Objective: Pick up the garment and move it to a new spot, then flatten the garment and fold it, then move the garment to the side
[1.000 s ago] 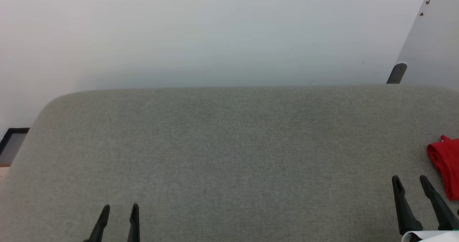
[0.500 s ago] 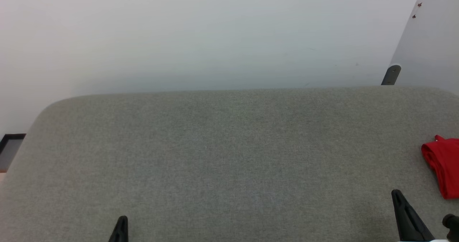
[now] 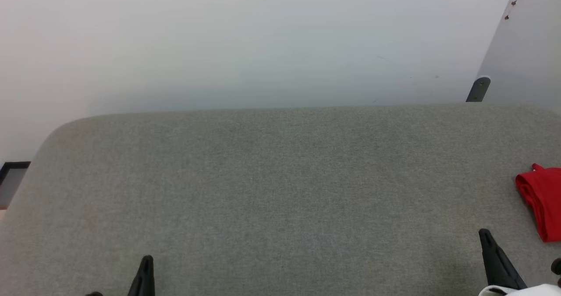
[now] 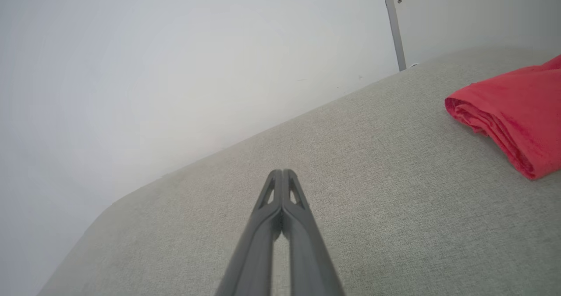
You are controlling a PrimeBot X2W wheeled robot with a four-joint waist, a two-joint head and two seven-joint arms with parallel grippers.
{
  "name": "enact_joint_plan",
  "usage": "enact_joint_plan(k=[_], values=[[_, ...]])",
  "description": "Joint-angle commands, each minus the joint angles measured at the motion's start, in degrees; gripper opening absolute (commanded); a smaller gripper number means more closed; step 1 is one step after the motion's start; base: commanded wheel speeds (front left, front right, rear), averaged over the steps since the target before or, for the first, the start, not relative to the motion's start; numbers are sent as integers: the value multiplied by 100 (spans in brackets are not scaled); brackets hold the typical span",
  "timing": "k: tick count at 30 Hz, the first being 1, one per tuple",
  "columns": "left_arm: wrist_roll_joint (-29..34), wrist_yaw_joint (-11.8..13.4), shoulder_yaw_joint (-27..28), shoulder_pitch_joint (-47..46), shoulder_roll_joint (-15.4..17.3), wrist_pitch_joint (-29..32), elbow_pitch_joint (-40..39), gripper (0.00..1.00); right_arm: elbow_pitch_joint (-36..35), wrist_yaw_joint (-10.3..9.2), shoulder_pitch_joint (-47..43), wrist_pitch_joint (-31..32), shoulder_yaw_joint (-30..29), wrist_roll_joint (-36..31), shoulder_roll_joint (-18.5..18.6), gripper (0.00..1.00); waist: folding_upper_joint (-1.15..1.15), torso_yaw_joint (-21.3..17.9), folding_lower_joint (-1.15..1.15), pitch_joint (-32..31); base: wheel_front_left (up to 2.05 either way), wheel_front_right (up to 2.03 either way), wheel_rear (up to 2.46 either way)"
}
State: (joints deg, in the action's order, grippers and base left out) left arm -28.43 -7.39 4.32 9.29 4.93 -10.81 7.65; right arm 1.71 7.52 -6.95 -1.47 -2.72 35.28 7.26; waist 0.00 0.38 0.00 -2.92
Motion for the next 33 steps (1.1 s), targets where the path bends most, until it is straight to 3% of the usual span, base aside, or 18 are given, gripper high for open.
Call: enact_joint_plan(k=[1,33], values=[[-242,-2,30,-170,11,52,-56,0,-39,-1,198,23,-40,214,12,0,0,0,0,4,0,0,0],[-2700,-7,104,-744,-67,724,215,0,462,-2,662,338,-183,2412,-165,0,0,-11,0,92,0,0,0]])
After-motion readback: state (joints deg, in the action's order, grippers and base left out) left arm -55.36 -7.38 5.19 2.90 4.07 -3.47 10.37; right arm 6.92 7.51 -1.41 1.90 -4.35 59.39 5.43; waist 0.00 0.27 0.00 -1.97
